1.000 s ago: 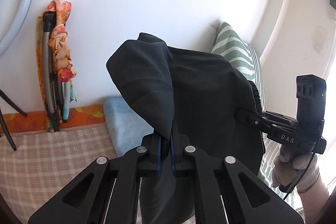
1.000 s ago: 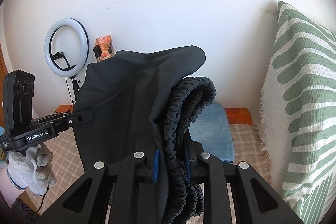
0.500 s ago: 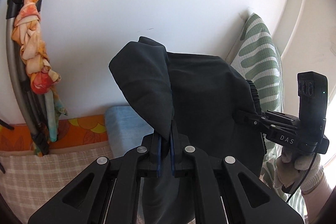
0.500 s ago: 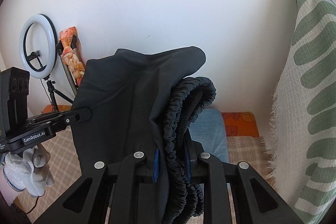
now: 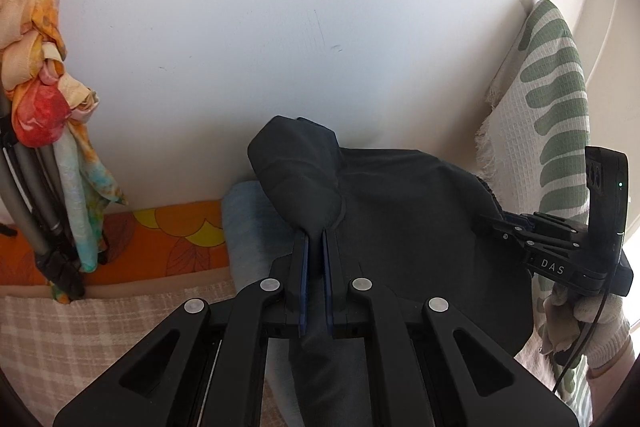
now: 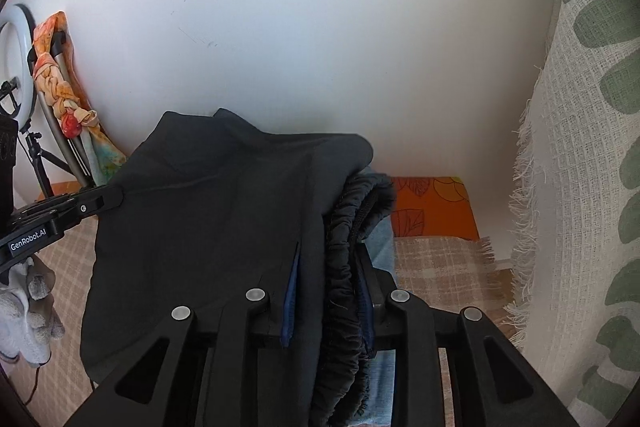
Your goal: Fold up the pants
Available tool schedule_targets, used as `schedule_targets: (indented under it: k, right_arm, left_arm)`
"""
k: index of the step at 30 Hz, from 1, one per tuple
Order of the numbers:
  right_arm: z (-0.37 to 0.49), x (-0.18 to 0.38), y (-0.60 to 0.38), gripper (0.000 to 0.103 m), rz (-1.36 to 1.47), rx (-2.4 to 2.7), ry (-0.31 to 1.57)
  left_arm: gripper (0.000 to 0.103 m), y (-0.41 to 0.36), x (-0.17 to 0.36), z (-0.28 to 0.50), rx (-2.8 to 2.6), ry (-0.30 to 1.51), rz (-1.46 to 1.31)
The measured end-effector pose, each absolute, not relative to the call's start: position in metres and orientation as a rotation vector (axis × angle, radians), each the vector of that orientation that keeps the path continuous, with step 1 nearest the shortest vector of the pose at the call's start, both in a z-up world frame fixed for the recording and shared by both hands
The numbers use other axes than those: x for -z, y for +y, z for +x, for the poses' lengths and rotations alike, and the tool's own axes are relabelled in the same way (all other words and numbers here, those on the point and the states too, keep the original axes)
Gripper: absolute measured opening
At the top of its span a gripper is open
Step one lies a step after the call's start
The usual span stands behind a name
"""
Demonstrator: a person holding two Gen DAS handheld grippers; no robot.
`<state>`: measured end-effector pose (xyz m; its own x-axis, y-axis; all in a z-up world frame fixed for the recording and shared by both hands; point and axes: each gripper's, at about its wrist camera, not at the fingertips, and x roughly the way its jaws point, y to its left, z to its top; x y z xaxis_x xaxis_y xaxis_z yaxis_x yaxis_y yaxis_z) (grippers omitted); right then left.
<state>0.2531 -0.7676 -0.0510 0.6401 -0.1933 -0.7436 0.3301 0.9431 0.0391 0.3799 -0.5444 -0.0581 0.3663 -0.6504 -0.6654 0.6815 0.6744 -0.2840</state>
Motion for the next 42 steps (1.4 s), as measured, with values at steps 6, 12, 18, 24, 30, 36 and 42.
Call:
schedule_targets:
  k: [6, 12, 18, 24, 30, 36, 42]
  right_arm:
    - [0.242, 0.040, -0.774, 0.049, 0.163, 0.373, 0.811]
    - [0.229, 0.030, -0.768, 0.056, 0.166, 0.384, 0.785]
    - [0.212, 0.022, -0.750, 0.061, 0.163, 0.380, 0.767]
    - [0.189, 0.013, -0.729, 0.070, 0.171, 0.380, 0.733]
    - [0.160, 0.000, -0.694, 0.085, 0.132, 0.402, 0.694]
    - [0.136, -0.008, -0.664, 0.096, 0.137, 0.453, 0.646]
    - [0.114, -0.010, -0.629, 0.098, 0.129, 0.474, 0.633]
  left_arm:
    - [0.019, -0.531, 0.055, 0.385, 0.825, 0.849, 0.020]
    - [0.019, -0.517, 0.047, 0.377, 0.835, 0.857, 0.017]
    - [0.023, -0.503, 0.032, 0.356, 0.845, 0.830, 0.040]
    - [0.046, -0.488, 0.012, 0.328, 0.848, 0.762, 0.070]
    - [0.062, -0.466, -0.002, 0.301, 0.867, 0.736, 0.081]
    - [0.066, -0.443, -0.010, 0.280, 0.873, 0.732, 0.085]
    - [0.069, -0.416, -0.013, 0.258, 0.858, 0.718, 0.100]
